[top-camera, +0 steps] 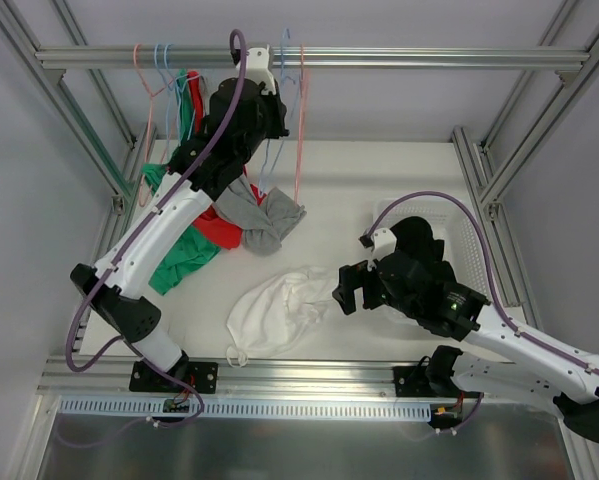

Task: Remove the tank top from the hanger

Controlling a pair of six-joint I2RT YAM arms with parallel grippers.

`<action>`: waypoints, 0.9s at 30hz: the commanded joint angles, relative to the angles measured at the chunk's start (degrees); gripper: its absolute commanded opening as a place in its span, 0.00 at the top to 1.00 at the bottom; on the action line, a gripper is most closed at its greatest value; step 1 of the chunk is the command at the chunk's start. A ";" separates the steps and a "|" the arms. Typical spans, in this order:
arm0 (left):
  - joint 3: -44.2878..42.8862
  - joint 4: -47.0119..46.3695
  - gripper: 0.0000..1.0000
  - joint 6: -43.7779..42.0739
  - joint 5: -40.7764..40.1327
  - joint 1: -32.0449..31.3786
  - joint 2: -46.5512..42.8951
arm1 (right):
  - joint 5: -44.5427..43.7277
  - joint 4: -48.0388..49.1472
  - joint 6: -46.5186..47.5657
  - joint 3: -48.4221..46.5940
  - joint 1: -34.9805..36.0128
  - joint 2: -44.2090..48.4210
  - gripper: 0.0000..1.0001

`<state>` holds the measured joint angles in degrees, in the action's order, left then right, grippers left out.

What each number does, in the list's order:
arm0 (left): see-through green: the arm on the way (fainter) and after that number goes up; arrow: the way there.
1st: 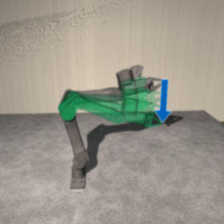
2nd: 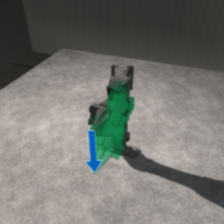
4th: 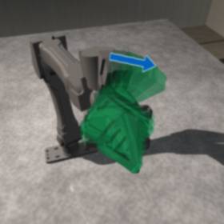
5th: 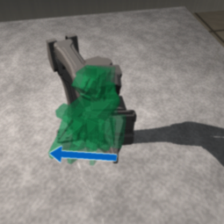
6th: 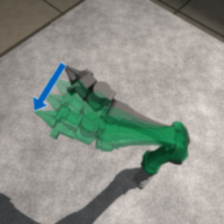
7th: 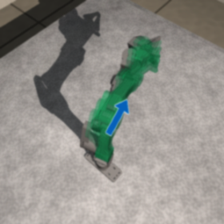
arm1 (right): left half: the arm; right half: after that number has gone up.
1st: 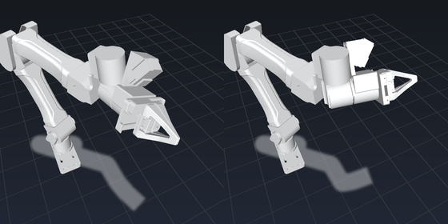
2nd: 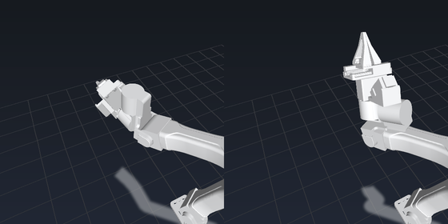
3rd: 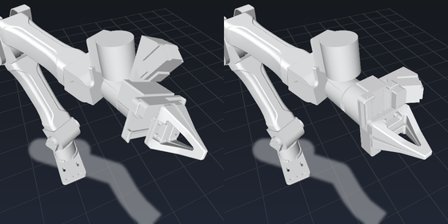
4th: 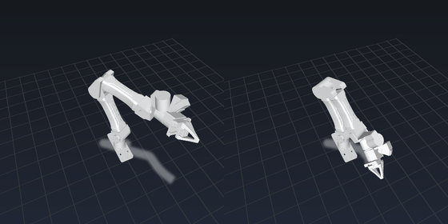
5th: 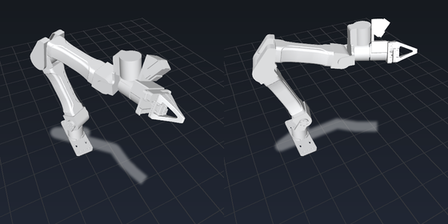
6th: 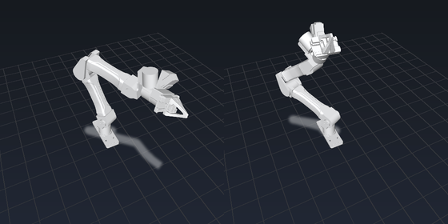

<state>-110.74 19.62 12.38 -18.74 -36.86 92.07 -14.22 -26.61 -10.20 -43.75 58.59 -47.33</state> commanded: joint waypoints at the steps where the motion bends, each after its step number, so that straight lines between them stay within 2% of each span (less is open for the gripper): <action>1: -1.24 -1.51 1.00 -0.34 3.45 0.74 1.61 | -1.52 0.42 0.88 -1.61 -0.23 1.01 0.01; 7: 0.08 -1.42 1.00 0.88 4.07 1.00 2.15 | -1.42 0.59 0.70 -1.43 -0.32 0.40 0.01; 12: 6.83 -1.42 1.00 2.91 3.01 1.00 -1.44 | 0.76 3.66 2.02 -0.90 -0.75 -3.46 0.01; 13: 7.81 -1.42 0.94 3.17 2.31 1.00 -2.24 | 2.16 4.54 2.11 -1.25 -0.93 -4.86 0.01; 14: 8.60 -1.42 0.77 3.17 1.87 1.00 -3.03 | 2.35 4.81 2.28 -1.78 -1.02 -7.75 0.01; 16: 10.89 -1.51 0.67 3.70 1.34 1.00 -6.10 | 4.10 6.56 2.81 -3.10 -1.02 -11.01 0.01; 17: 11.59 -1.51 0.57 3.88 0.56 0.92 -7.33 | 5.15 7.53 3.16 -3.53 -1.02 -12.51 0.01; 21: 16.68 -1.42 0.38 3.53 -2.96 1.00 -15.59 | 9.64 11.31 3.78 -6.61 -0.84 -23.03 0.01; 23: 22.21 -1.25 0.33 3.26 -5.67 1.00 -22.97 | 9.12 11.49 3.60 -9.50 -0.15 -26.83 0.01; 26: 31.79 -0.81 0.19 3.35 -8.84 1.00 -33.51 | 8.41 11.58 3.34 -13.80 1.00 -35.09 0.01; 27: 36.25 -0.11 0.01 3.52 -10.33 1.00 -38.41 | 8.68 11.49 3.25 -14.95 1.35 -37.11 0.00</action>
<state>-81.14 19.92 15.40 -23.09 -36.27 62.98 -6.50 -17.91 -7.40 -53.60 58.67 -79.88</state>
